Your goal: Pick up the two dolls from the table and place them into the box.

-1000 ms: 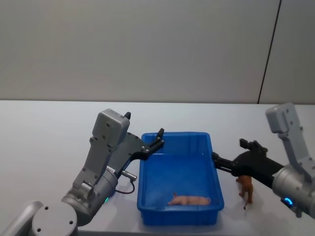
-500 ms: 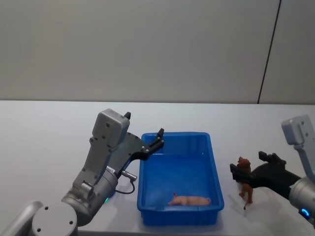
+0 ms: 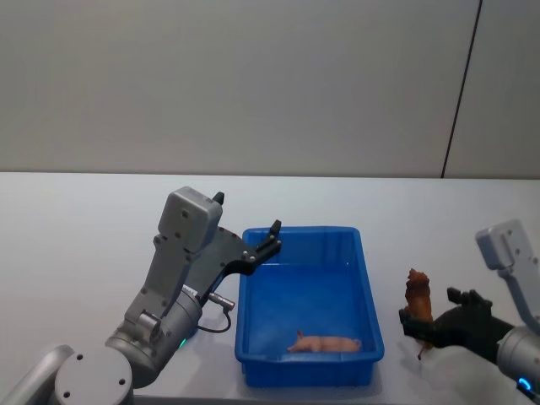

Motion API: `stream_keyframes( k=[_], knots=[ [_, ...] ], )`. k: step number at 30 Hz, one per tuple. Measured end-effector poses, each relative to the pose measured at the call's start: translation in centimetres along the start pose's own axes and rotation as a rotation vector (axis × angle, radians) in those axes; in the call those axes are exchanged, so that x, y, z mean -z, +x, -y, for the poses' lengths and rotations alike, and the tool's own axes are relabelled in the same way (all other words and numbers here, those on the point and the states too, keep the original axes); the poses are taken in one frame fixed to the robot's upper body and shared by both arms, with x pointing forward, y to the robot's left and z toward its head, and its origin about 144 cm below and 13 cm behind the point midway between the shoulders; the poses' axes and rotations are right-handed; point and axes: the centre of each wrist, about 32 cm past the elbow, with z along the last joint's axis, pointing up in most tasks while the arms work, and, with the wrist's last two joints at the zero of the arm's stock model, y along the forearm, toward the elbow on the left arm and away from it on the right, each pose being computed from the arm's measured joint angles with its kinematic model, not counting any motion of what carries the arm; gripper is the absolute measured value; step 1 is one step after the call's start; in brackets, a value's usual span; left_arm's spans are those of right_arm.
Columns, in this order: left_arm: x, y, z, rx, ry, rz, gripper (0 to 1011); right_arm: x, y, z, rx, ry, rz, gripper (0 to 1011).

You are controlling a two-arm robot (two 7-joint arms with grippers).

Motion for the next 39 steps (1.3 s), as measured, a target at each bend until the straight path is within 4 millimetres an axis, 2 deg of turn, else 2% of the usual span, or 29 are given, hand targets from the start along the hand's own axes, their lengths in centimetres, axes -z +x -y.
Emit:
stream_keyframes(
  k=[12,17,18,23,24,34,35,39],
  knots=[
    [0.0,0.0,0.0,0.0,0.0,0.0,1002,0.7,-0.7,-0.8,-0.002,-0.071,-0.011,999],
    [0.0,0.0,0.0,0.0,0.0,0.0,1002,0.8,-0.9,-1.2,0.007,-0.09,-0.019,910],
    [0.0,0.0,0.0,0.0,0.0,0.0,1002,0.8,-1.0,-1.3,0.011,-0.094,-0.022,831],
    [0.0,0.0,0.0,0.0,0.0,0.0,1002,0.9,-1.2,-1.6,0.028,-0.101,-0.032,739],
    [0.0,0.0,0.0,0.0,0.0,0.0,1002,0.9,-1.2,-1.6,0.033,-0.101,-0.036,683],
    [0.0,0.0,0.0,0.0,0.0,0.0,1002,0.5,-1.4,-1.6,0.058,-0.076,-0.059,387],
    [0.0,0.0,0.0,0.0,0.0,0.0,1002,0.4,-1.4,-1.5,0.06,-0.065,-0.062,318],
    [0.0,0.0,0.0,0.0,0.0,0.0,1002,0.1,-1.5,-1.3,0.061,-0.036,-0.067,278]
  ],
)
